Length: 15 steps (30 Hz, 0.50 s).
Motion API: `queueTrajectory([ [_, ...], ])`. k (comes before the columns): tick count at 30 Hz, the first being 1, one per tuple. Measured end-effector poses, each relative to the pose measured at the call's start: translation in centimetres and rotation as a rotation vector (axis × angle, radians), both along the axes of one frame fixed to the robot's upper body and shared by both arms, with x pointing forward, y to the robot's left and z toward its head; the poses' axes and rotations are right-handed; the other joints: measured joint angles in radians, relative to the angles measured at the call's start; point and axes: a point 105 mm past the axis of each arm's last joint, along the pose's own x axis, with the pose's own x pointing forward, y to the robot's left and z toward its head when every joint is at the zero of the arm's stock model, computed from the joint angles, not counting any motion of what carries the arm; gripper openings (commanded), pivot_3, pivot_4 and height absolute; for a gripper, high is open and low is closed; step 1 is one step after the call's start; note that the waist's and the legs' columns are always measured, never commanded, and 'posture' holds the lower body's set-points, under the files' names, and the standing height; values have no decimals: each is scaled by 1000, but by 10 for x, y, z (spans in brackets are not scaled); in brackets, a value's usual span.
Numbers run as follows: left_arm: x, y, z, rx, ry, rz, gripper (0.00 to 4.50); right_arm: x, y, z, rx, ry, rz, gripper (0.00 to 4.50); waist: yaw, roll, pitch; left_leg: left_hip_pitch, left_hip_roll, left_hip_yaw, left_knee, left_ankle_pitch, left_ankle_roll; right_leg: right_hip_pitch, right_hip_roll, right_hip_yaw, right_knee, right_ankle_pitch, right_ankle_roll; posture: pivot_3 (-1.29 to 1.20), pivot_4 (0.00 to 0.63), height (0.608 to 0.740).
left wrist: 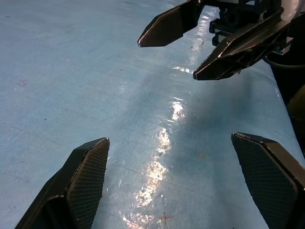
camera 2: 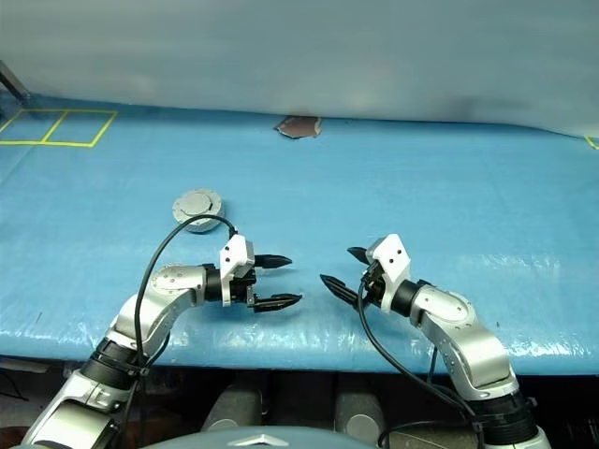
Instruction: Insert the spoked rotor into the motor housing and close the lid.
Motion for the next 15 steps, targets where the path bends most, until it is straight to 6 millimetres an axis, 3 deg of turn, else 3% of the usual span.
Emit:
queueTrajectory([
  [15,0,1,2,-1,-3,5,4500,2,-1,-1,-20,-9,-10,4474,6,0,0,0,0,0,0,0,0,0,0,0,0,0,0,0,150,740],
])
